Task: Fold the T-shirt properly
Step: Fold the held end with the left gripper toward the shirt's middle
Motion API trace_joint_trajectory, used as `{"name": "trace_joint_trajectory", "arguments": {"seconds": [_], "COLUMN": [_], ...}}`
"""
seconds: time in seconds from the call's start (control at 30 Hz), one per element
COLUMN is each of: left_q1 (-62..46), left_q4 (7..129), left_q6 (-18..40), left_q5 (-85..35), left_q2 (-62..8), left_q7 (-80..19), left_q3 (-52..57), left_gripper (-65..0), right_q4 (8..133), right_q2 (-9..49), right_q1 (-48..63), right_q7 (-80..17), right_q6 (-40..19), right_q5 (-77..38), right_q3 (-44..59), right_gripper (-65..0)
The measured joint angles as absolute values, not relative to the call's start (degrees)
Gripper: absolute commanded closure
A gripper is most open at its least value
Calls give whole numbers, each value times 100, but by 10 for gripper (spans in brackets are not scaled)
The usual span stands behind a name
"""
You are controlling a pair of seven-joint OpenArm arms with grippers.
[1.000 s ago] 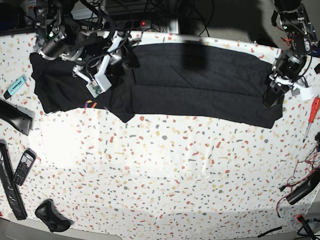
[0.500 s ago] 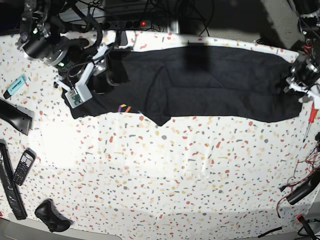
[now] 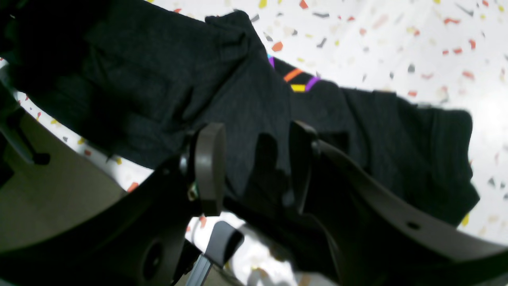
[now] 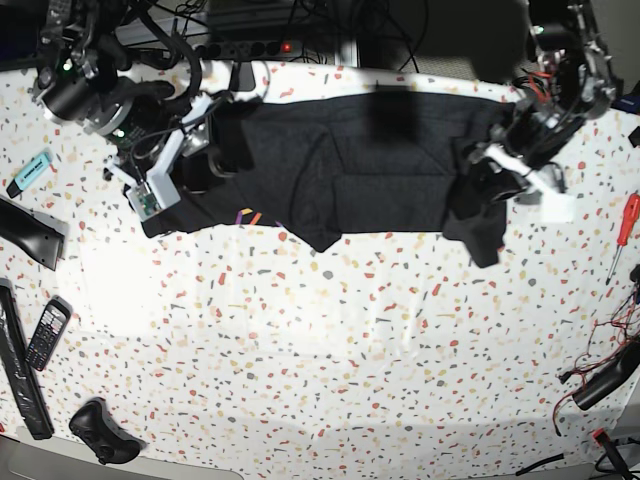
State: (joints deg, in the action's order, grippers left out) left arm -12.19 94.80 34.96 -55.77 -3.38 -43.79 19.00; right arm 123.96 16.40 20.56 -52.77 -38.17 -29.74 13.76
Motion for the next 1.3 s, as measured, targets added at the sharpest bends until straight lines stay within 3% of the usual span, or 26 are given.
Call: {"name": "trace_joint_trajectory", "arguments": {"seconds": [0.23, 0.33, 0.37, 0.63, 0.9, 1.07, 1.3], "left_q1": [-1063, -991, -934, -462, -154, -156, -333], "left_q4": [9483, 9483, 9483, 9483, 9483, 9483, 9483], "left_q6": [3035, 3035, 3035, 2950, 2954, 3175, 3037], "left_q5": [-4665, -4445, -4456, -4480, -4348, -3695, -2976], "left_q2": [-303, -276, -274, -274, -497, -930, -1605], "left_q7": [-4040, -4027, -4047, -4241, -4648, -4453, -3760], "left_q3": [663, 294, 169, -390, -60, 224, 683], "left_gripper": [0, -222, -251, -254, -254, -254, -254], "right_q4": [12396, 12396, 12396, 12396, 12130, 11000, 9710], "right_q2": [1645, 1645, 1647, 1629, 1675, 2206, 2867], "right_q1": [1855, 1811, 1811, 1824, 1789, 1708, 1350], "right_q7": [-5371, -5518, -5583, -5649, -5839, -6309, -6455], "right_q6": [-3817, -3815, -3815, -3723, -3269, -3245, -3494], "right_q5": [-2971, -2974, -2971, -2993, -3000, -3780, -4134], "right_q3": [1380, 1380, 1380, 1651, 3308, 3848, 3894], "right_gripper": [-255, -255, -255, -255, -254, -254, -254]}}
